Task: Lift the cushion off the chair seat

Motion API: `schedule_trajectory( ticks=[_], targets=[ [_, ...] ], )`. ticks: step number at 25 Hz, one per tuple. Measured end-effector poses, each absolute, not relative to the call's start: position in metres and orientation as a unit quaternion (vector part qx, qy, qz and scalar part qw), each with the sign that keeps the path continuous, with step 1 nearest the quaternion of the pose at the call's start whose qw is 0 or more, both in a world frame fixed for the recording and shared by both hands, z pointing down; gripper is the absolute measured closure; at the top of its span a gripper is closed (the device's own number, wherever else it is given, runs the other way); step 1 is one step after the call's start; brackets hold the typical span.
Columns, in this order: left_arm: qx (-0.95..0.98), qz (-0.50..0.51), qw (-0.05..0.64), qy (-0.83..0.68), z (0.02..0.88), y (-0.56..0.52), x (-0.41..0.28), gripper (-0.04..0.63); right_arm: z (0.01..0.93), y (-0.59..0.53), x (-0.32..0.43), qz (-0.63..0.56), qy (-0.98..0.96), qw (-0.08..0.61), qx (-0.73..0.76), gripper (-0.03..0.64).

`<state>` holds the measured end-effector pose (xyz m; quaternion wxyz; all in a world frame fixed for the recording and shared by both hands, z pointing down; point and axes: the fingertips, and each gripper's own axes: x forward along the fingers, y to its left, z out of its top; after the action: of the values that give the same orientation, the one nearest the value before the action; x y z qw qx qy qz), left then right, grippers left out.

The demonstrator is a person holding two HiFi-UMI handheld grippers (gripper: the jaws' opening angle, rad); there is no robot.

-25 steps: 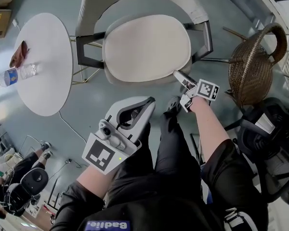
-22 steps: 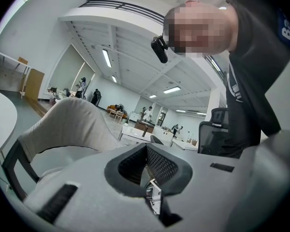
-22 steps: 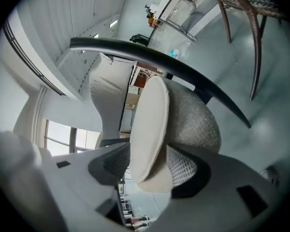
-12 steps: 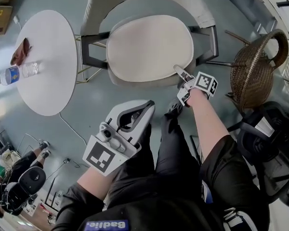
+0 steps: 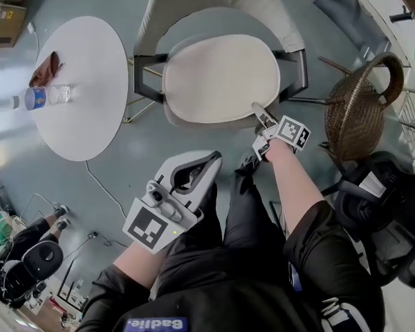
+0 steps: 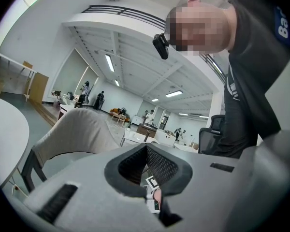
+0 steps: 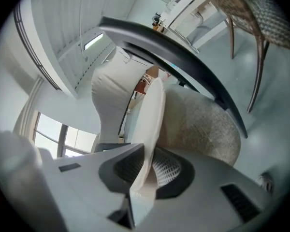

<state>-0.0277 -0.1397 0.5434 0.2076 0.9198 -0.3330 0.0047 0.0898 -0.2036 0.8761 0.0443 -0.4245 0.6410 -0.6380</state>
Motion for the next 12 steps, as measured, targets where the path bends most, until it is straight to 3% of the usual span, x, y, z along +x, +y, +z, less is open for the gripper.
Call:
schedule_trajectory(
  ticks=[12],
  targets=[
    [0.93,-0.009,0.171,-0.326,0.438,-0.112,-0.035,0.583,0.727,-0.186,0.102,-0.521,0.722,-0.047,-0.453,0.569]
  ],
)
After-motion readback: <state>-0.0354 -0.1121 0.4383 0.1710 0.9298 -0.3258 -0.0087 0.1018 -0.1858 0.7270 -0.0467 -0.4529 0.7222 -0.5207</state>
